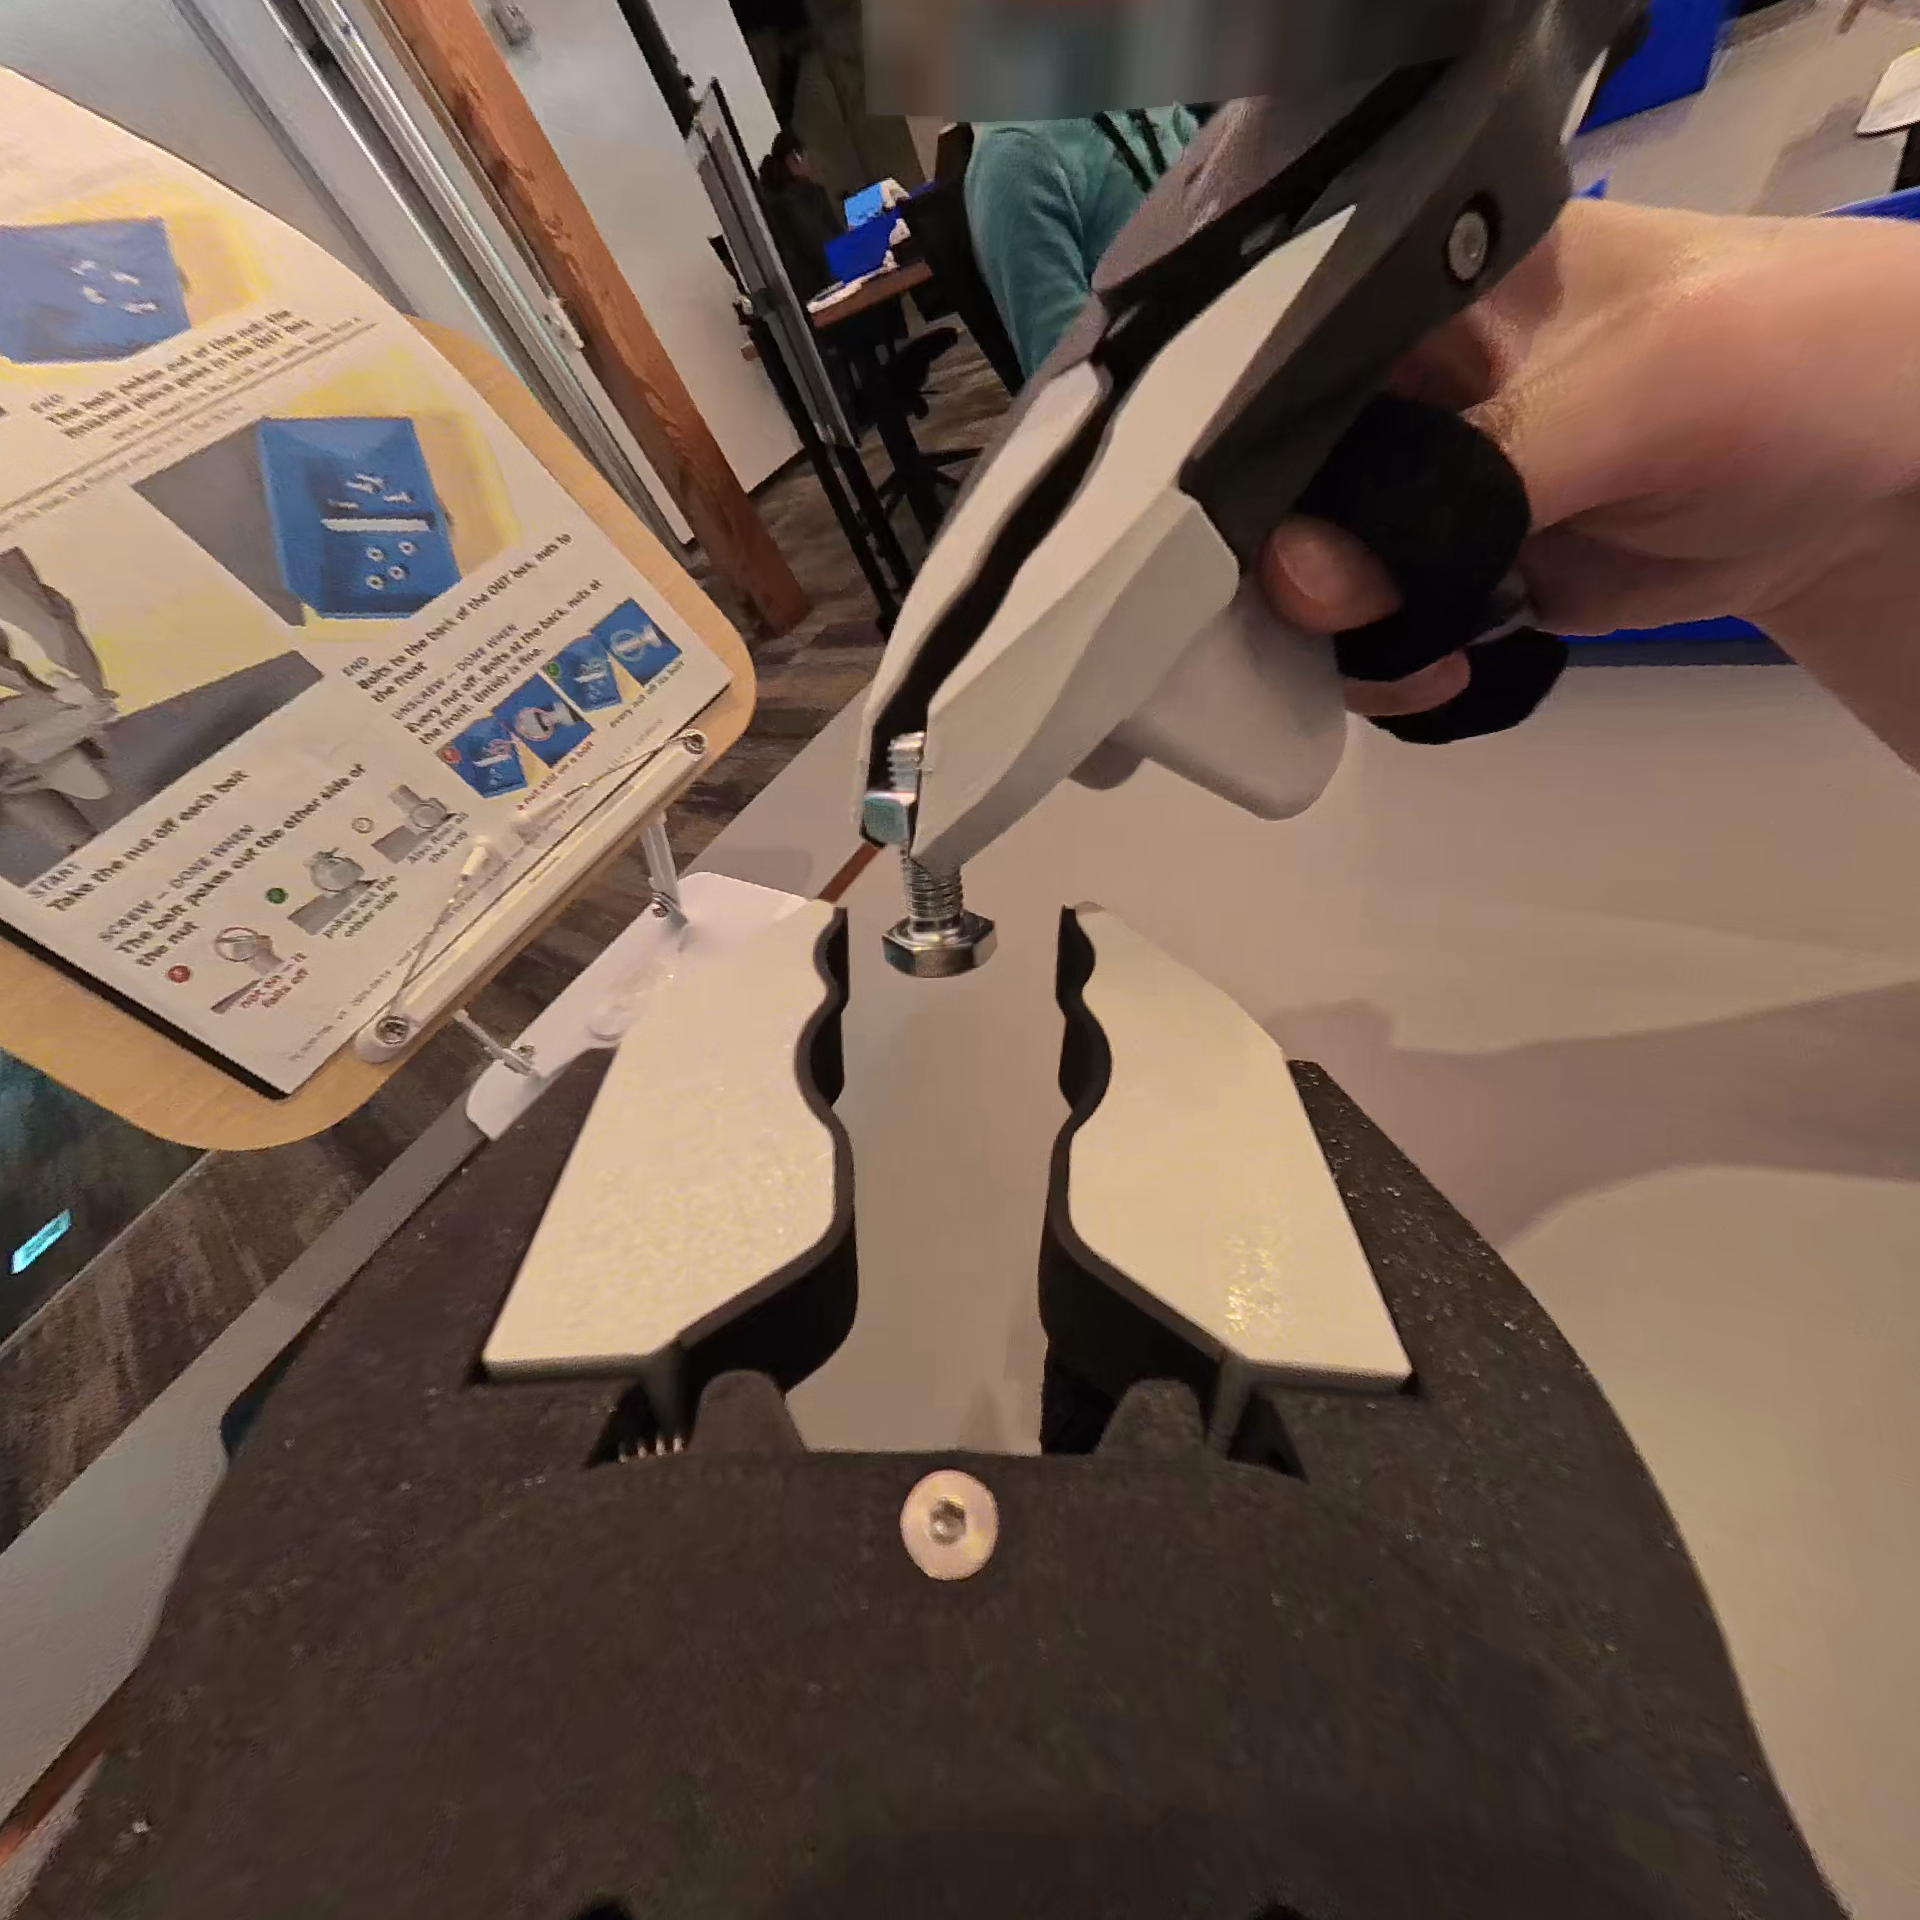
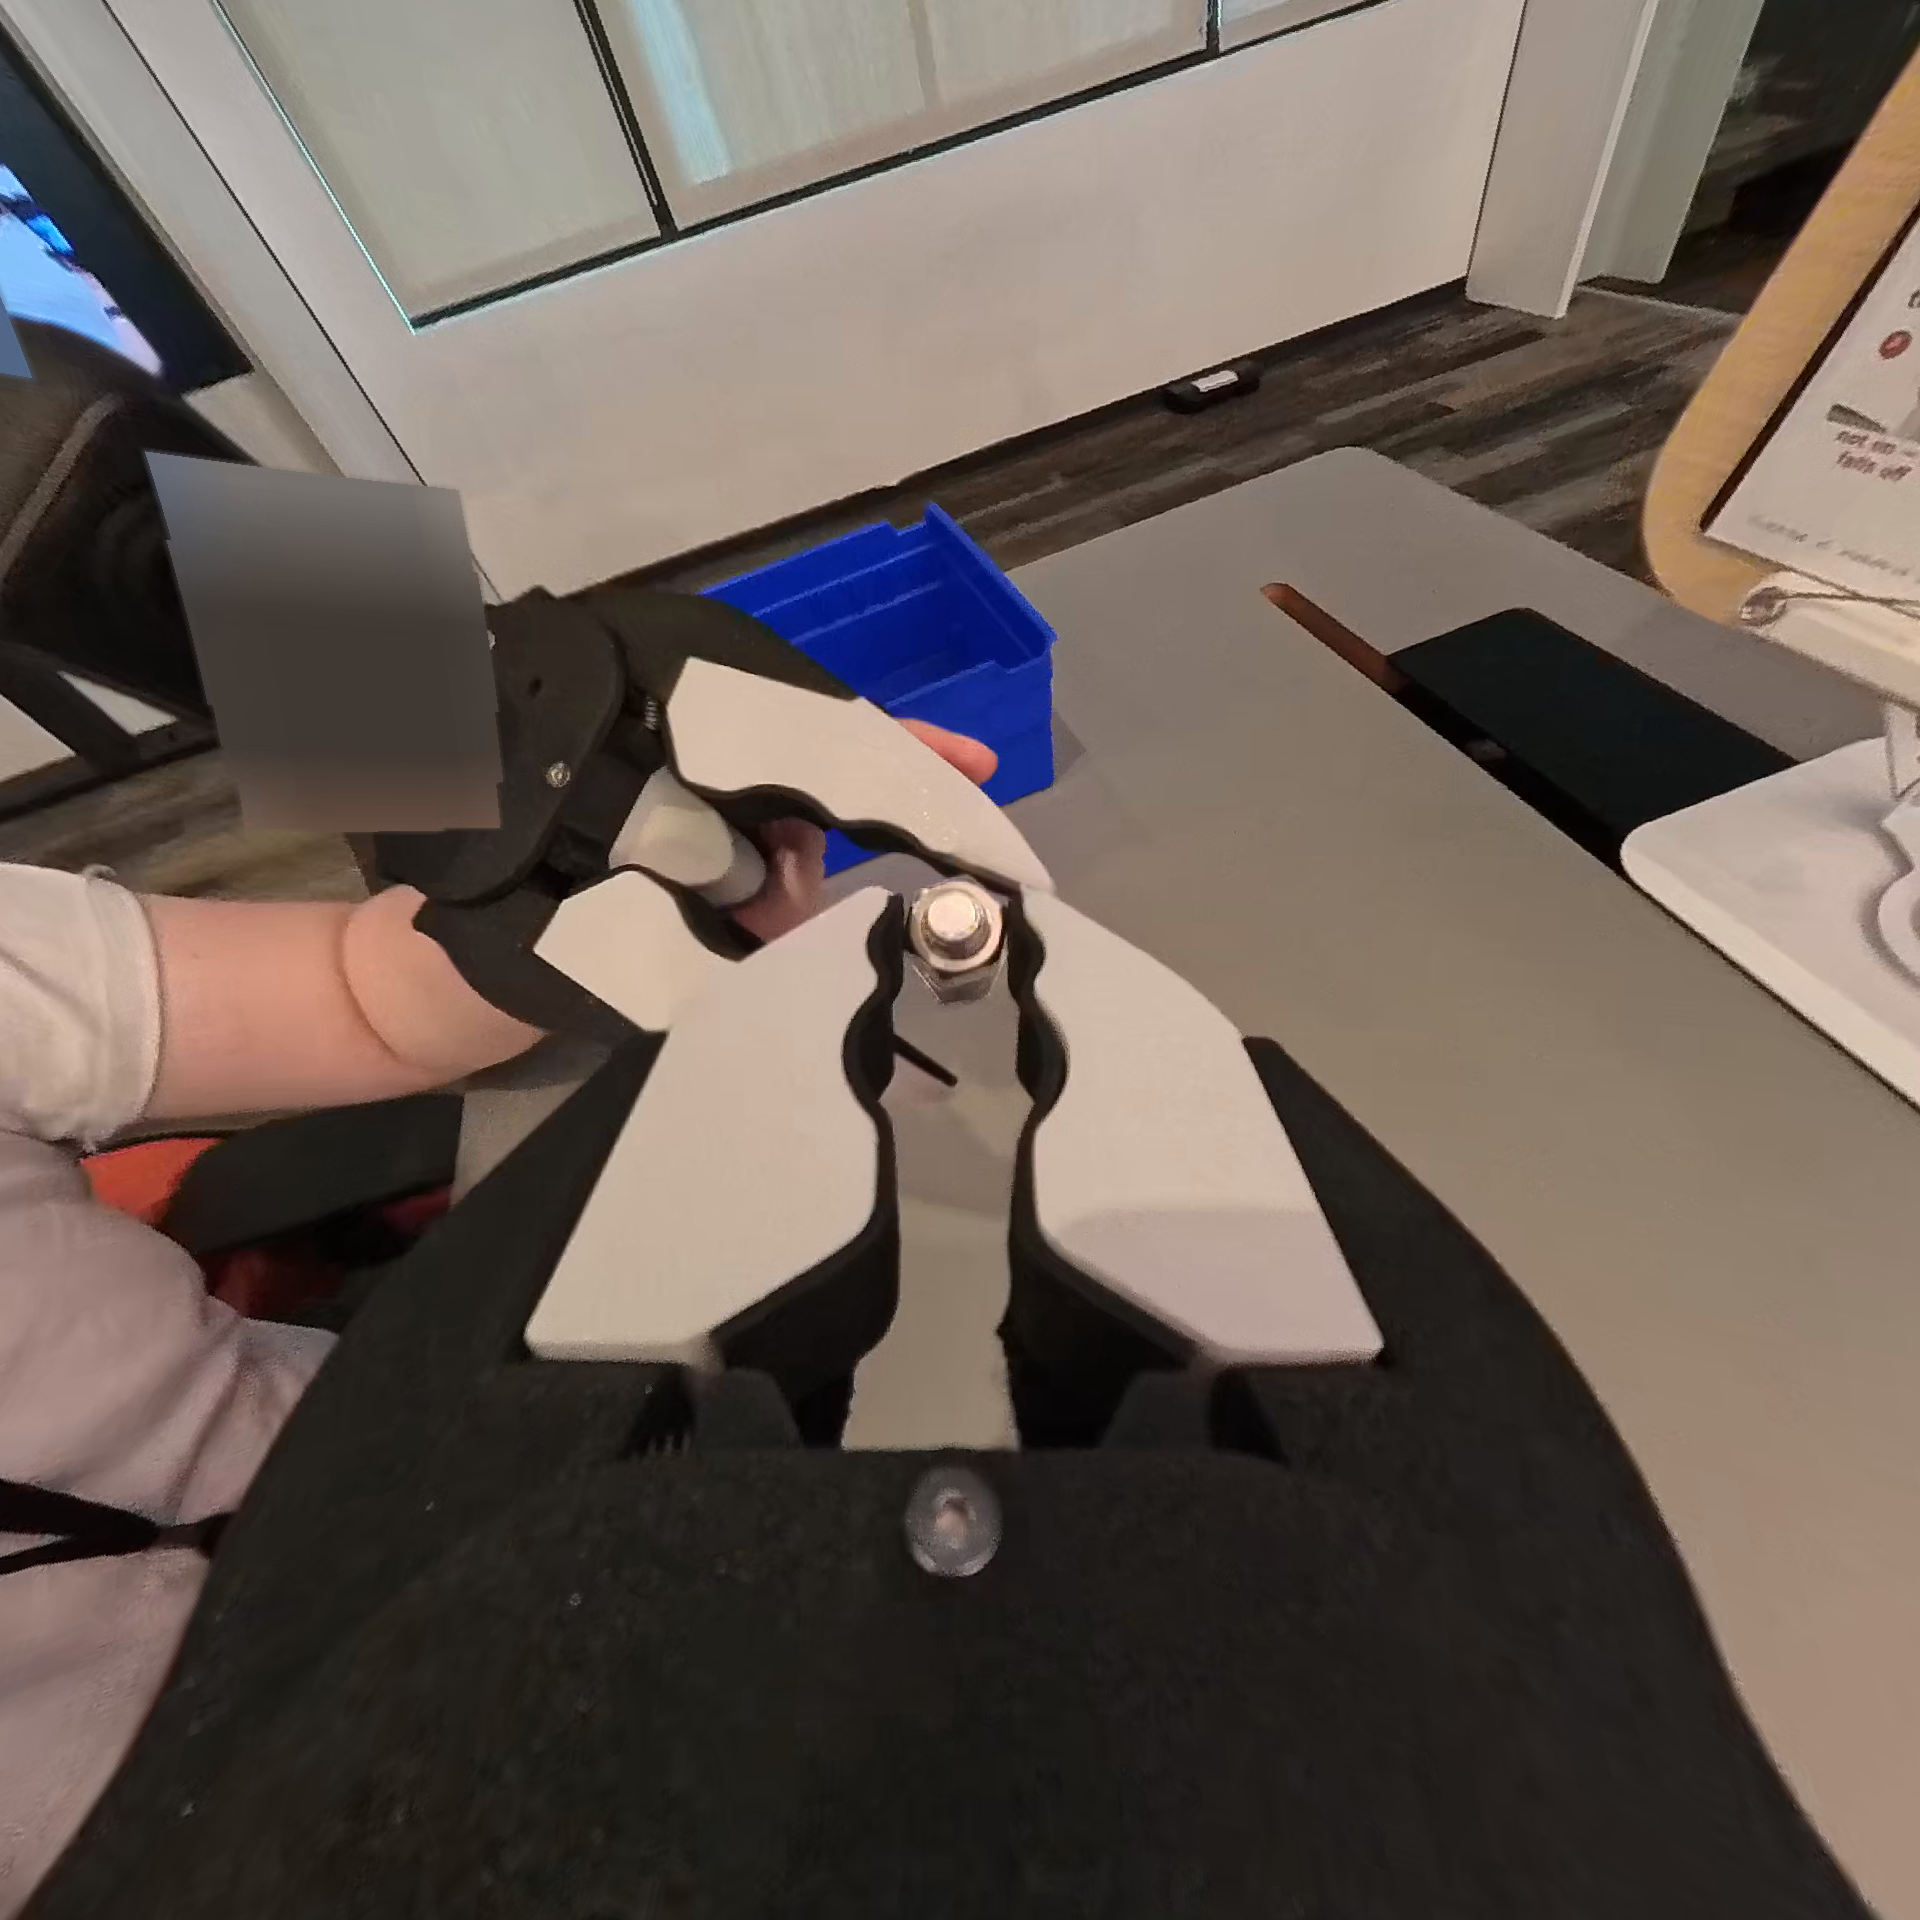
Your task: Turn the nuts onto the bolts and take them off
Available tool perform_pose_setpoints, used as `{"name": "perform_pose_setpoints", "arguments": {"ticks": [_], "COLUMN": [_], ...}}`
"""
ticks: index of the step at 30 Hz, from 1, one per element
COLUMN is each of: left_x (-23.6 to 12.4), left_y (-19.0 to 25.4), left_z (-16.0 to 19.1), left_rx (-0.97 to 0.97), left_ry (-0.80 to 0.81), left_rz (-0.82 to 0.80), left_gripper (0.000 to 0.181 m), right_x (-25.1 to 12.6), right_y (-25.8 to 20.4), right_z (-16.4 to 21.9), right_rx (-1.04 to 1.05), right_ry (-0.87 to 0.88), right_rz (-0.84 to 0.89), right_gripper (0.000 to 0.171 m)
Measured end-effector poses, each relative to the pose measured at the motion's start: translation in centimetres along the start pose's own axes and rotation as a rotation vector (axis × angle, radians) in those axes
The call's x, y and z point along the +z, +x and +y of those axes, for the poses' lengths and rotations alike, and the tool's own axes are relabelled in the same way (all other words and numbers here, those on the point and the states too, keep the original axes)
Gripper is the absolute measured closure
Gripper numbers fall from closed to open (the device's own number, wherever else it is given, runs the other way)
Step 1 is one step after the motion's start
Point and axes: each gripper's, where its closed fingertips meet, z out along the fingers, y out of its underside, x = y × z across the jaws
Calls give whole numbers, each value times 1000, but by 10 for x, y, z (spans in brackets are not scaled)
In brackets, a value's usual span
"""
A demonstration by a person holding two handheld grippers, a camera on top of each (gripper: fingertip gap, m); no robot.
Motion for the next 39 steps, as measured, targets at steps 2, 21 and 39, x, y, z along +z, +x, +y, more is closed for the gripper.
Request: {"name": "perform_pose_setpoints", "arguments": {"ticks": [2,21,39], "left_x": [0,-5,0], "left_y": [5,17,4], "left_z": [-1,-10,-6], "left_rx": [-20,-64,81], "left_ry": [8,82,29], "left_rz": [30,136,-66], "left_gripper": [143,160,165], "right_x": [-2,-7,-23], "right_y": [-4,-36,-20], "right_z": [-1,-6,-21], "right_rx": [-72,-295,-25], "right_ry": [-9,-13,59], "right_rz": [12,-29,138], "right_gripper": [153,153,130]}}
